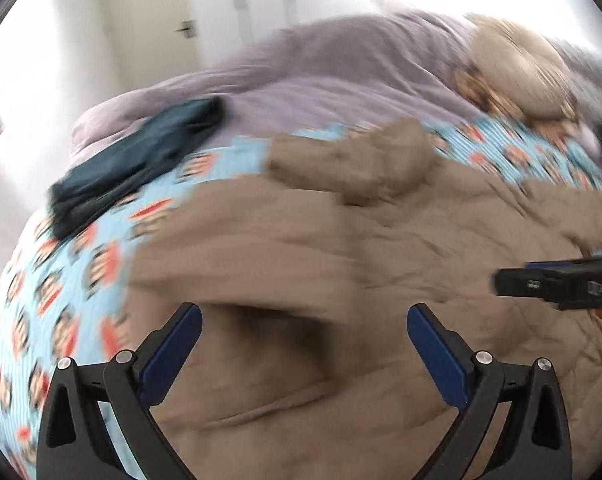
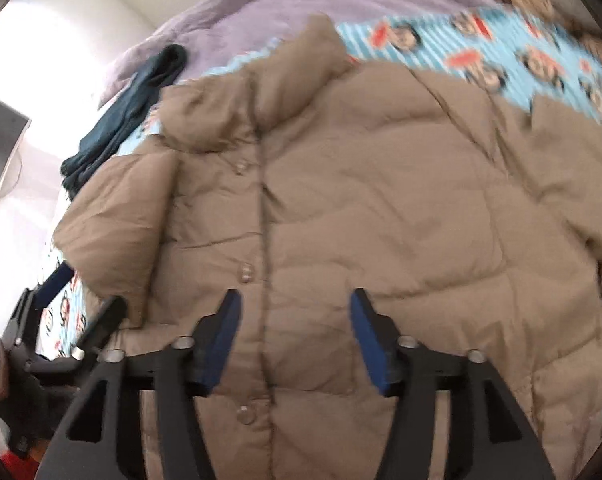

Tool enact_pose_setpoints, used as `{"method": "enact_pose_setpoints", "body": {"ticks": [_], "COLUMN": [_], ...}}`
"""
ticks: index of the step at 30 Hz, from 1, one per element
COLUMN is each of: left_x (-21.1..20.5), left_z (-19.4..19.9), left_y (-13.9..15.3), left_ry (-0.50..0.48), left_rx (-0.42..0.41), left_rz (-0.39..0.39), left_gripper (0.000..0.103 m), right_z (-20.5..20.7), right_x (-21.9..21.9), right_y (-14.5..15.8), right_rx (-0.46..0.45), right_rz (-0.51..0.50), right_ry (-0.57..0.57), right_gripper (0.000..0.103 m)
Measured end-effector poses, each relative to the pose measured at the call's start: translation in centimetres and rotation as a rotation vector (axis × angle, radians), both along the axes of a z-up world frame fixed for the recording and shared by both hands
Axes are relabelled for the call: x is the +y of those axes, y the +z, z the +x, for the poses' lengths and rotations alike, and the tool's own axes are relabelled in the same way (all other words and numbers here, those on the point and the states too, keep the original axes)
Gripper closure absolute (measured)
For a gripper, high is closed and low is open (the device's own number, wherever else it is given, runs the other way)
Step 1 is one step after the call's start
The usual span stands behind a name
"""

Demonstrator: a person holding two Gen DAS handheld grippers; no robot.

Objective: Fold large clothes
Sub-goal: 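Grasp the jacket side edge with the left tool and lift it, then lay the lifted side panel over the jacket center and open the left tool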

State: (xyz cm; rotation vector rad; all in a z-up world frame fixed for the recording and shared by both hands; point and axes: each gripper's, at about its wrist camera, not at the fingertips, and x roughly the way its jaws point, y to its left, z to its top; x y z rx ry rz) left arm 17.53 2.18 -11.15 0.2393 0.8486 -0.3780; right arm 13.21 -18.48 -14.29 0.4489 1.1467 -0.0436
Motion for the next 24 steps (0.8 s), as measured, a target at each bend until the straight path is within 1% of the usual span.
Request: {"method": "enact_pose_setpoints", "body": {"ticks": [1,2,3,4,5,7,8,11,13,15,16,19,20,21,22,23,24], "left_x": [1.6,3.2,5.4,6.9,8.3,11.1,11.9,12.8,12.6,12.1,12.1,12.4,12.5,12.6,12.7,13.0,13.5], "left_z": [0.4,1.0,1.8,2.6,3.3,4.5,4.9,5.3,5.2,5.1,5.1,5.3,5.3,5.3,5.6,5.7,6.2], "left_y": [0.2,0.3,0.1,-0.3,-0.8,-2.5,-3.4,-5.5,-6.4,-6.7,-6.8,-6.9,-6.7,-6.5,-6.2,-5.9,-5.5], "left_ry": [0.046,0.099,0.167,0.215,0.260,0.342,0.373,0.396,0.388,0.383,0.383,0.371,0.362,0.354,0.342,0.334,0.331], "left_rx": [-0.001,0.005,0.018,0.039,0.067,0.138,0.167,0.217,0.222,0.221,0.221,0.230,0.233,0.235,0.243,0.251,0.260], "left_rz": [-0.010,-0.021,-0.029,-0.032,-0.041,-0.082,-0.094,-0.101,-0.087,-0.083,-0.086,-0.093,-0.095,-0.102,-0.128,-0.161,-0.209], "left_gripper": [0.000,0.000,0.000,0.000,0.000,0.000,0.000,0.000,0.000,0.000,0.000,0.000,0.000,0.000,0.000,0.000,0.000], "right_z": [-0.2,-0.1,0.0,0.4,0.6,1.7,2.3,3.9,5.3,6.9,8.1,9.3,9.8,9.4,9.3,9.3,8.9], "right_x": [0.6,1.6,3.4,5.0,6.4,11.0,13.5,18.6,20.8,21.3,20.7,17.5,15.0,13.5,11.1,9.1,6.3], "right_y": [0.7,1.8,3.0,3.8,4.4,5.0,4.8,3.5,2.2,1.5,1.4,1.9,2.1,2.2,1.9,1.4,0.5], "right_rx": [-0.025,-0.062,-0.111,-0.143,-0.169,-0.216,-0.226,-0.232,-0.230,-0.223,-0.217,-0.202,-0.188,-0.179,-0.155,-0.127,-0.086], "right_rz": [-0.021,-0.052,-0.094,-0.127,-0.158,-0.262,-0.338,-0.506,-0.604,-0.661,-0.660,-0.564,-0.516,-0.486,-0.433,-0.378,-0.290], "right_ry": [0.019,0.051,0.103,0.152,0.199,0.341,0.413,0.542,0.577,0.565,0.534,0.397,0.306,0.257,0.189,0.133,0.059], "right_gripper": [0.022,0.020,0.020,0.020,0.020,0.020,0.020,0.020,0.020,0.020,0.020,0.021,0.025,0.039,0.047,0.059,0.063]}}
